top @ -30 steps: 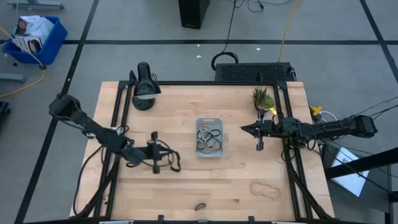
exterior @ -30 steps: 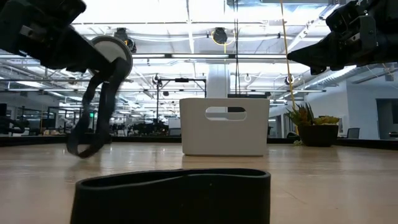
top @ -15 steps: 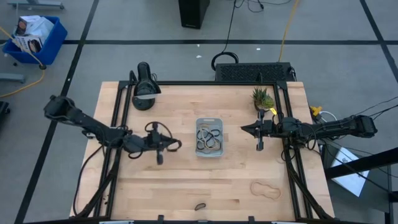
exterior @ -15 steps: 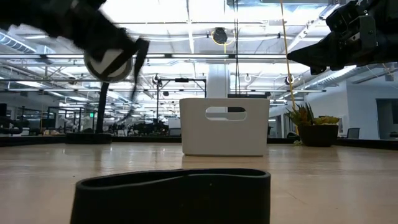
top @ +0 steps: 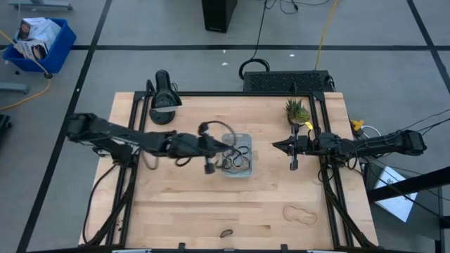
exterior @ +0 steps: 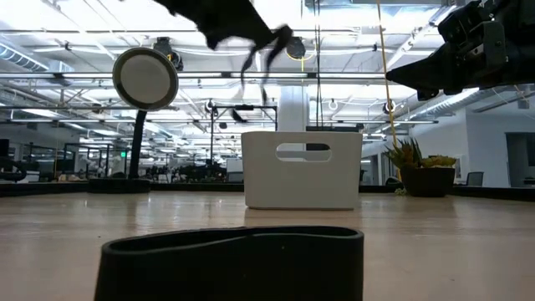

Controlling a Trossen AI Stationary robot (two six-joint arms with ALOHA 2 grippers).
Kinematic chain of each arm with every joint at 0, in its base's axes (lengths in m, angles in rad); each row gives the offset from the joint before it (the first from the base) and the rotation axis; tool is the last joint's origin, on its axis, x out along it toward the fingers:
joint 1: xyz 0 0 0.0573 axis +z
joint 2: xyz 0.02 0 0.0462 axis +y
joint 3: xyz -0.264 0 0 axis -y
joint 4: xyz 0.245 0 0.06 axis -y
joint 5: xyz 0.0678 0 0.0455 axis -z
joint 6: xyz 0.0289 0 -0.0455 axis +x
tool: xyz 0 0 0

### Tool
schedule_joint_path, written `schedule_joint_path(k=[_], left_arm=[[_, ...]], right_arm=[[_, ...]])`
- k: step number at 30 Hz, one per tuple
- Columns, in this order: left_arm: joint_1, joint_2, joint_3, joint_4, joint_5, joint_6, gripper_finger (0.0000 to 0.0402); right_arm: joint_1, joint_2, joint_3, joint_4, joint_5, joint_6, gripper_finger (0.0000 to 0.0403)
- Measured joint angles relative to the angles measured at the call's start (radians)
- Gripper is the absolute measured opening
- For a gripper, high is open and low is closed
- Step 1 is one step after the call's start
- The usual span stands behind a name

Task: Pick and place rubber bands into bin
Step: Put the black rubber band into the gray container

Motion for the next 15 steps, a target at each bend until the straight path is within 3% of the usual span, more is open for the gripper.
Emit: schedule_joint_path(k=[8, 15], left_arm=[[0.093, 0.241, 0.052, 0.04, 0.098, -0.004, 0.0002], [0.115, 0.325, 0.054, 0.047, 0.128, -0.032, 0.0021]], right_arm=[[0.0, 0.0, 0.0, -0.009, 0.0, -0.005, 0.0], [0.0, 0.0, 0.0, -0.018, 0.0, -0.011, 0.0]])
